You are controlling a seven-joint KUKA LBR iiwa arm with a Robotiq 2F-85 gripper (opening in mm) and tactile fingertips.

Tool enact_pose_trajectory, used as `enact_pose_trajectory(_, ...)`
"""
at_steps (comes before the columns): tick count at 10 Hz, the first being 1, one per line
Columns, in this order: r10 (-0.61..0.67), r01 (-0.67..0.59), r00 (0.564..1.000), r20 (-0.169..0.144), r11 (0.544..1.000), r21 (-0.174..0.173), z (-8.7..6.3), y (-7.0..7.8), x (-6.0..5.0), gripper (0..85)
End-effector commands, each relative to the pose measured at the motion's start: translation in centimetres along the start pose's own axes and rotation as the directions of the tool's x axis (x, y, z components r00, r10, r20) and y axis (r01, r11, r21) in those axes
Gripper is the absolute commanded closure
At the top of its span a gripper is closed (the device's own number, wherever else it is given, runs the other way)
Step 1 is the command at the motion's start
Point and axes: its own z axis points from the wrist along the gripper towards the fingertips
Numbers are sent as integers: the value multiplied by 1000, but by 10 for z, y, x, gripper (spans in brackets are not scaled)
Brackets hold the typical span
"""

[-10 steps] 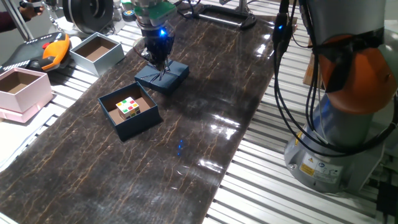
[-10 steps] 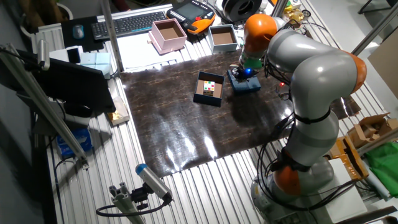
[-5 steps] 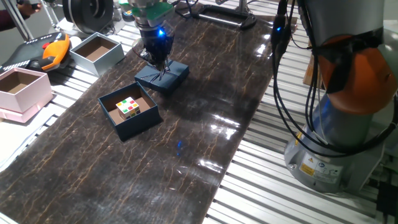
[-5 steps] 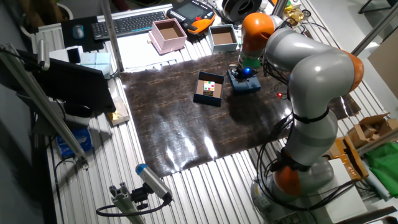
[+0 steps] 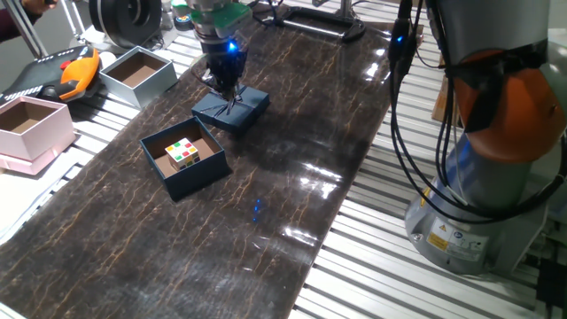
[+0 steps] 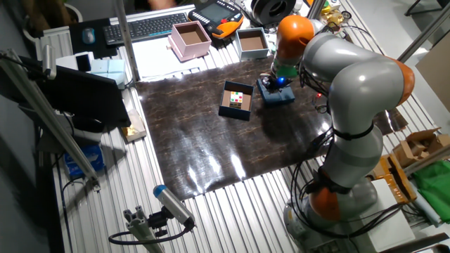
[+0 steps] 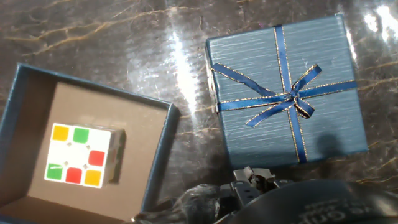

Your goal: Cover the box

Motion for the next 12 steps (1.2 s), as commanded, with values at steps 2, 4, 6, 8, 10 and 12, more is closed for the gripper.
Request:
enact_pose_trajectory(2,48,-48,999,3,999,-11,0,-1,0,843)
enact_pose_trajectory(4,45,-45,999,-3,999,-14,2,-5,-8,843)
enact_pose_trajectory(6,53,-53,999,-4,998,-19,7,-8,-17,843)
enact_pose_trajectory(8,56,-56,998,18,998,2,20,-17,-30,843)
enact_pose_trajectory(10,91,-90,996,21,996,-18,32,-28,-35,843)
enact_pose_trajectory(12,95,-94,995,22,995,-39,45,-36,-37,787)
